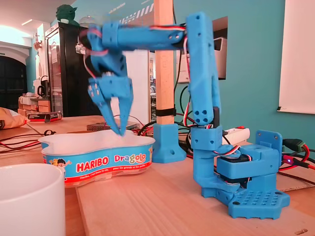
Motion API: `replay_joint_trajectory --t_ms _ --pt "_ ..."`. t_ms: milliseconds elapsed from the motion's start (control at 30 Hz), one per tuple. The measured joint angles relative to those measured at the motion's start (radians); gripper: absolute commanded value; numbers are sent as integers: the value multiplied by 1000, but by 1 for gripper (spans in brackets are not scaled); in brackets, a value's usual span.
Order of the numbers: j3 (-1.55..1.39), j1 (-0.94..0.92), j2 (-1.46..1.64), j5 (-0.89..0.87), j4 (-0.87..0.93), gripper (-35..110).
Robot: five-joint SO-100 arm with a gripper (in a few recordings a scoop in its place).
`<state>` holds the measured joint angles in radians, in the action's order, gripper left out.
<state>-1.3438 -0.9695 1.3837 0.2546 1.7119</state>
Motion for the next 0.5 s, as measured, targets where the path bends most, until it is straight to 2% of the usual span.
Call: replay_joint_trajectory --t_ms 67,133,400,500 --pt "-23 -69 -55 -158 0 0" --pt "-25 -89 -81 -229 0 0" --pt "-23 -92 -120 -199 0 1" --pt "-20 -92 -149 -202 -2 5"
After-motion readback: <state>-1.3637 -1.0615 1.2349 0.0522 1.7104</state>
